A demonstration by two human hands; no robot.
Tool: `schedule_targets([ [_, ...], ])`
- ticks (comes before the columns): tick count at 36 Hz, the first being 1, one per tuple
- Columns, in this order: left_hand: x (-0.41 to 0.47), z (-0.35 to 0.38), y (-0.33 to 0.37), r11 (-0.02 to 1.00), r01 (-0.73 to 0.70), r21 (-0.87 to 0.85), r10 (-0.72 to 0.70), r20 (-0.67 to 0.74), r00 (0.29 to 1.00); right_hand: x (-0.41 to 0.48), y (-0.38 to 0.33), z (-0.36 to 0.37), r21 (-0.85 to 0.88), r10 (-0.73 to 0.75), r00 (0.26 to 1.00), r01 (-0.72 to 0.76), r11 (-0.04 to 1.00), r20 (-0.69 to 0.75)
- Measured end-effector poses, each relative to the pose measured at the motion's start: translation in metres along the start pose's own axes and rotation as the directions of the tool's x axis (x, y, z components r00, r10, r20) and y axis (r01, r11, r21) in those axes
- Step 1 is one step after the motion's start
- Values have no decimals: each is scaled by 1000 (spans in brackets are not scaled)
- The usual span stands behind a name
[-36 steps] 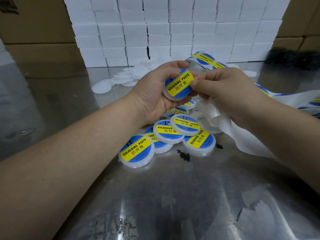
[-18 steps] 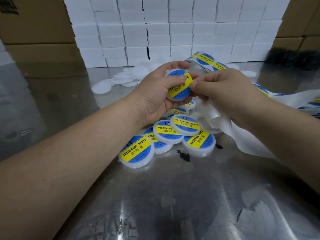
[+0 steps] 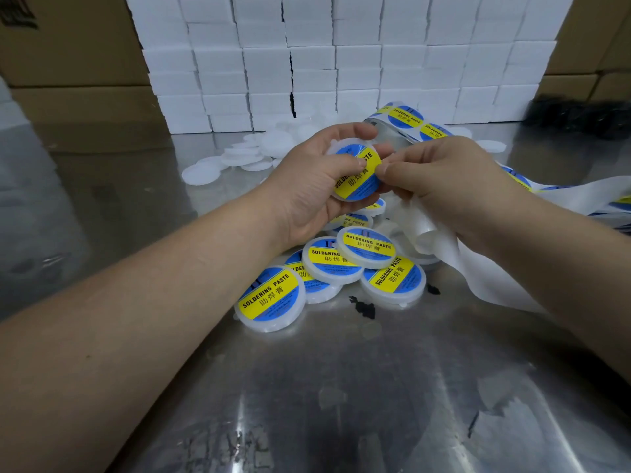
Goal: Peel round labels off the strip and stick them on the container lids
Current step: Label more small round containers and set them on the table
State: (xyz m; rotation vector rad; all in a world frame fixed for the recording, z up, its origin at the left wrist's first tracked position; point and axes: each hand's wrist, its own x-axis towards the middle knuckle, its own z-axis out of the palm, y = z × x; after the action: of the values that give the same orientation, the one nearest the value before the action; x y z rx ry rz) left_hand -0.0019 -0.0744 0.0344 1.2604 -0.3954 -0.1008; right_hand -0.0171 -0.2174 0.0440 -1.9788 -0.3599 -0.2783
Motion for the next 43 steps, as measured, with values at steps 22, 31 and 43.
schedule_targets([
  [22,0,7,4,988,-66,137,92,-199,976,2,-4,-3,-180,77,993,-91,979,-87],
  [31,0,7,3,990,-21,138,33,-89,995,0,0,-3,-297,4,996,-30,954,-86],
  [43,-8,6,4,857,-121,501,146,-10,989,0,2,0,-390,-64,997,44,920,-39],
])
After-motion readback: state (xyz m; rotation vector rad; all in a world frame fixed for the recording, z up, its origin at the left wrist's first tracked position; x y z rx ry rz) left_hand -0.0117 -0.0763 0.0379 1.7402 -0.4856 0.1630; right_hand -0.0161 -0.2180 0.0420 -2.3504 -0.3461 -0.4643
